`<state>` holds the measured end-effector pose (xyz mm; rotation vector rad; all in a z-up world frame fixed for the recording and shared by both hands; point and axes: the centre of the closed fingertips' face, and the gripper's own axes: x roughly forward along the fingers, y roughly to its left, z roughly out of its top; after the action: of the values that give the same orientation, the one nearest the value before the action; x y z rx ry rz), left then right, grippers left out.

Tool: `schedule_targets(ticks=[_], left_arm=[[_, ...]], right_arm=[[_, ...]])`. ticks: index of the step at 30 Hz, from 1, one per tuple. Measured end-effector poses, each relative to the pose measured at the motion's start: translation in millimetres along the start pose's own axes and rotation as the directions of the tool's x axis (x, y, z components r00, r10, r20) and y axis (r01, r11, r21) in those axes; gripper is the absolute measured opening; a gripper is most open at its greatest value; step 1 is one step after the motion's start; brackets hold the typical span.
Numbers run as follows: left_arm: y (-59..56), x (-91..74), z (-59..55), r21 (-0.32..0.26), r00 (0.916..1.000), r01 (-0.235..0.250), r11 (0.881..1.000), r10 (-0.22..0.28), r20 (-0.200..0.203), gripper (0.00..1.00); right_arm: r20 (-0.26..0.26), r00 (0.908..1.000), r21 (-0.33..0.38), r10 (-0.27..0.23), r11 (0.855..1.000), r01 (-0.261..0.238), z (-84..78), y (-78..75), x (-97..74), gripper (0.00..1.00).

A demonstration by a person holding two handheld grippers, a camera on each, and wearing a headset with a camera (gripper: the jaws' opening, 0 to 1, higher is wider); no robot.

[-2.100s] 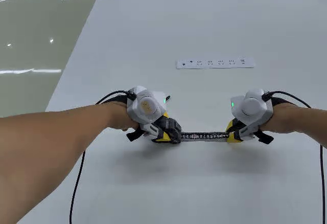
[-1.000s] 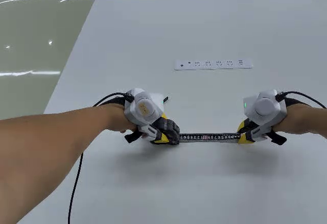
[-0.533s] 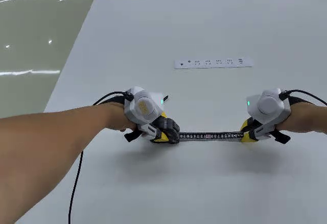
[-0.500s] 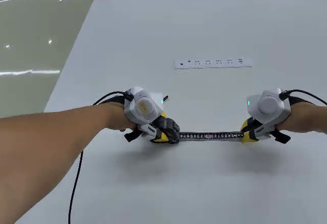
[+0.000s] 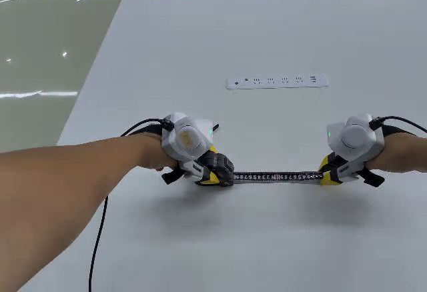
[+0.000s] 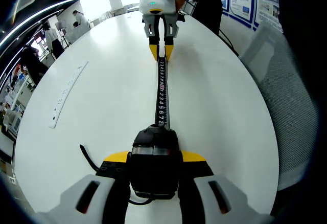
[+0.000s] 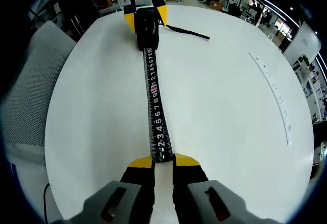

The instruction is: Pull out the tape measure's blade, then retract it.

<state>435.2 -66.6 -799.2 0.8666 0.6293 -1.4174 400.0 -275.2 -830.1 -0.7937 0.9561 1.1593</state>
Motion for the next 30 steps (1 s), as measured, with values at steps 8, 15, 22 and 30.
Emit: schedule_targets(ticks=[8,15,22,30], left_arm=[[-0.1,-0.1,-0.1,0.001,1.0000,0.002,1.000,-0.002,0.000,0.31],[-0.5,-0.9,0.0,0.001,1.0000,0.002,1.000,-0.002,0.000,0.31],[-0.2,-1.1,-0.3,0.002,1.0000,0.002,1.000,-0.002,-0.002,0.31],[0.2,-1.0,-0.5,0.001,1.0000,0.002,1.000,-0.002,-0.002,0.31]], right_arm=[[-0.009,1.0000,0.009,-0.003,1.000,0.003,-7.3,-1.0,-1.1,0.11],[-0.015,0.9999,0.014,-0.006,1.000,0.006,-12.6,-1.0,-3.4,0.11],[-0.020,0.9998,0.019,-0.007,1.000,0.007,-15.7,-1.2,-6.2,0.11],[-0.025,0.9996,0.030,-0.008,1.000,0.009,-19.8,-1.9,-9.0,0.11]])
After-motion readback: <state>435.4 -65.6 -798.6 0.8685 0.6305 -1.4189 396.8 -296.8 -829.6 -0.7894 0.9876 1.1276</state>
